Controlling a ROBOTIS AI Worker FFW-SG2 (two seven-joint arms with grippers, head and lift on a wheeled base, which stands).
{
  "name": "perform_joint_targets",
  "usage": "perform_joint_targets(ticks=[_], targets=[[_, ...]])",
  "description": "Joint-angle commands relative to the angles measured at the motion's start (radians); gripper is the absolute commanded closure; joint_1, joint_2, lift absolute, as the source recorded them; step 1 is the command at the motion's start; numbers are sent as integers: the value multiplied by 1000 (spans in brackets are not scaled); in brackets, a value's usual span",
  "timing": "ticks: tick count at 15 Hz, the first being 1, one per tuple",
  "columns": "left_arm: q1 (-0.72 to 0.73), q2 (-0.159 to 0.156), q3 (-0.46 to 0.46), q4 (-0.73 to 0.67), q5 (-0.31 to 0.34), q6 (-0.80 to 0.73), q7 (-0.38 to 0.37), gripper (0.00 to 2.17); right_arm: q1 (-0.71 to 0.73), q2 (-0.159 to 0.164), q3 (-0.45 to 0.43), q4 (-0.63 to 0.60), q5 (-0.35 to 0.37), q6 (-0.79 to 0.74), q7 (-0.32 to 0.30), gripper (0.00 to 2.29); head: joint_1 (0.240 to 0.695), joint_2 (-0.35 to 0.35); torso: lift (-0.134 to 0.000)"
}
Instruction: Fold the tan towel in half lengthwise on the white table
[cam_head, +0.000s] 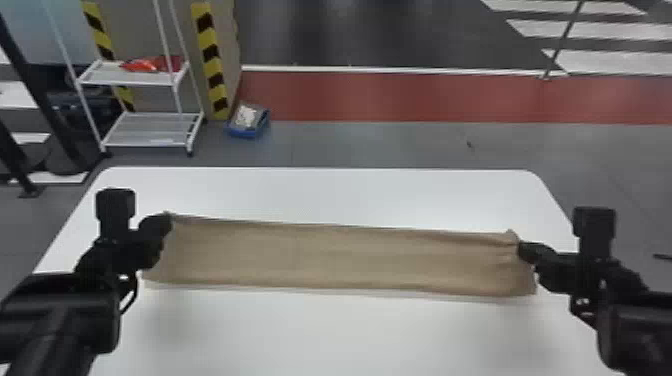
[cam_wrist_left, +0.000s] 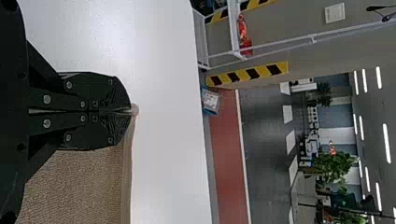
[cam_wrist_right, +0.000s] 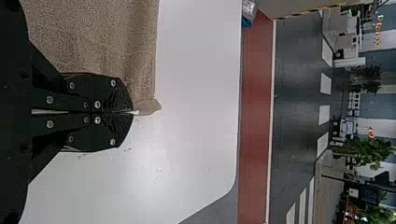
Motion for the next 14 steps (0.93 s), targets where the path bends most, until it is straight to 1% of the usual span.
perform_joint_targets(ticks=[1, 4, 5, 6, 7, 8, 9, 13, 14], targets=[[-6, 0, -3, 16, -4, -3, 8, 1443, -17, 0, 19, 31, 12, -22, -3, 1504, 695, -45, -57], [-4, 0, -3, 27, -7, -13, 11, 1440, -43, 0, 44, 69, 25, -49, -12, 1501, 695, -37, -57], [-3, 0, -3, 27, -7, -16, 11, 1288, -47, 0, 56, 76, 38, -52, -27, 1440, 695, -34, -57], [1, 0, -3, 26, -7, -22, 11, 842, -49, 0, 70, 77, 43, -62, -44, 1096, 695, -33, -57], [8, 0, -3, 16, -7, -19, 9, 313, -49, 0, 76, 79, 49, -65, -55, 677, 695, -32, -57], [25, 0, 1, -2, -7, -16, 11, 12, -49, 0, 79, 77, 63, -65, -61, 164, 695, -31, -57], [47, 0, 2, -40, -7, -10, 11, 2, -47, 0, 79, 76, 63, -65, -63, 60, 695, -30, -57], [132, 0, 36, -189, -7, 39, 27, 19, -21, 0, 70, 17, 66, -83, -78, 70, 695, -29, -57], [174, -2, 67, -263, -3, 76, 37, 19, 3, 2, 64, -23, 57, -120, -78, 70, 695, -27, -57]])
